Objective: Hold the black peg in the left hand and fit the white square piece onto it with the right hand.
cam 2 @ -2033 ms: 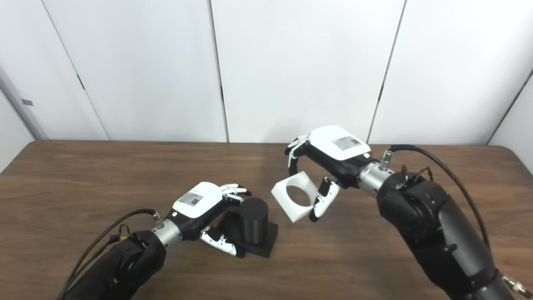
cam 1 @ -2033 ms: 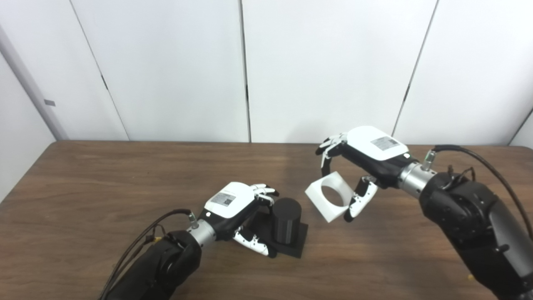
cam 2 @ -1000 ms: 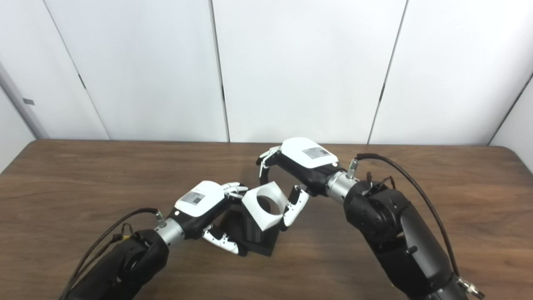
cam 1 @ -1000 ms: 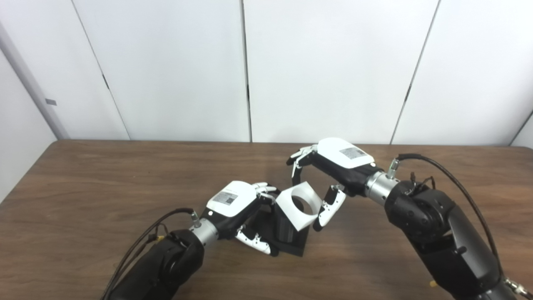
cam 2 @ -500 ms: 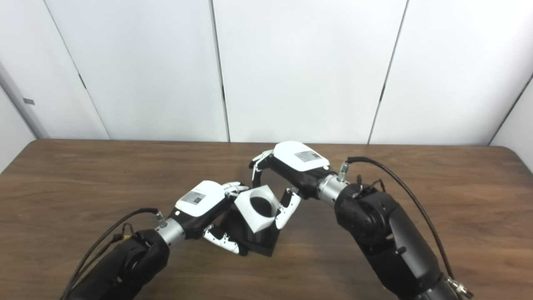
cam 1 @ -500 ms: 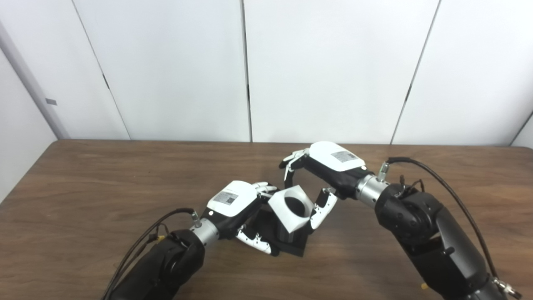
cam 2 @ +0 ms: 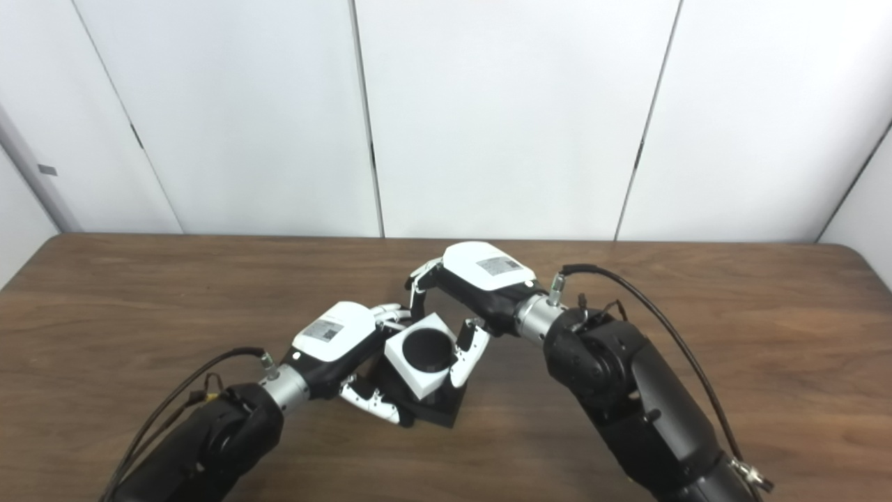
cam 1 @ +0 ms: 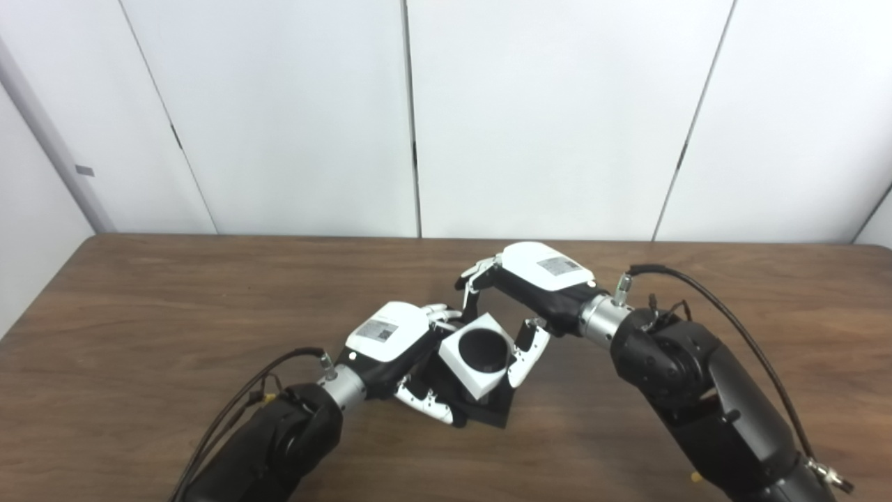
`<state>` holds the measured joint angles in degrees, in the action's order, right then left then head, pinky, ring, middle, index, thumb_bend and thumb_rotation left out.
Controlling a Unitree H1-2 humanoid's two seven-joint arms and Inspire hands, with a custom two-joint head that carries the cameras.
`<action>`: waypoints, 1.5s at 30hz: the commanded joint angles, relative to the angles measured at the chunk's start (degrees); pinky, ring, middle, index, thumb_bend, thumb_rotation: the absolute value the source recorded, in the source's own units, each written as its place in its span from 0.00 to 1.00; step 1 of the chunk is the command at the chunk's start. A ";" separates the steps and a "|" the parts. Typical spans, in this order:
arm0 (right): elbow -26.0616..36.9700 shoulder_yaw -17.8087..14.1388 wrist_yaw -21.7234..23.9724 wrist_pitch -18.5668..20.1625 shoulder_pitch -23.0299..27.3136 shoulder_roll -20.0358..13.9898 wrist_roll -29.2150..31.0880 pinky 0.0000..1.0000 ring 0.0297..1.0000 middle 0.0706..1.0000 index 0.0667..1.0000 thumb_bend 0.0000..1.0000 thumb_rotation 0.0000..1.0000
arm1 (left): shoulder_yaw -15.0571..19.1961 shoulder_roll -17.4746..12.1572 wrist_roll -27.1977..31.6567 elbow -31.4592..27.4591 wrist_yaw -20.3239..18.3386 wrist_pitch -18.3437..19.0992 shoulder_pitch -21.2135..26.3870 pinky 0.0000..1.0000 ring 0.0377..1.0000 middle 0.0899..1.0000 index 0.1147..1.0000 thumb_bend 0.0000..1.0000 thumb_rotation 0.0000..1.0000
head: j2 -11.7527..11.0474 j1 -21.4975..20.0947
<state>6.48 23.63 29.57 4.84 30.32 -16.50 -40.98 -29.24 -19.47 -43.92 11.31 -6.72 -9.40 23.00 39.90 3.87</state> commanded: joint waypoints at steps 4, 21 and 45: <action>-1.00 2.71 0.18 -2.31 3.14 1.31 -0.22 0.90 0.86 0.77 0.44 0.52 0.14 | -3.02 1.35 -1.92 1.83 -4.66 1.92 -1.27 0.79 0.91 0.88 0.42 0.52 0.07 | 0.09 0.14; -3.46 4.82 9.32 4.13 2.57 -3.57 -2.05 0.88 0.87 0.86 0.78 0.82 0.26 | -2.75 0.78 -1.29 1.18 -4.99 2.19 -1.28 0.80 0.91 0.86 0.42 0.52 0.07 | 0.42 -0.34; 2.06 -6.28 5.06 4.86 -1.83 -10.93 2.02 0.82 0.85 0.86 0.78 0.81 0.20 | -2.39 -0.48 -0.63 1.59 -4.72 0.95 -1.42 0.79 0.90 0.86 0.42 0.52 0.07 | 0.61 -2.44</action>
<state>6.37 19.05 36.32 9.58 27.04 -26.05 -39.47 -29.51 -19.83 -43.86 10.79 -7.11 -8.79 23.09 40.43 1.41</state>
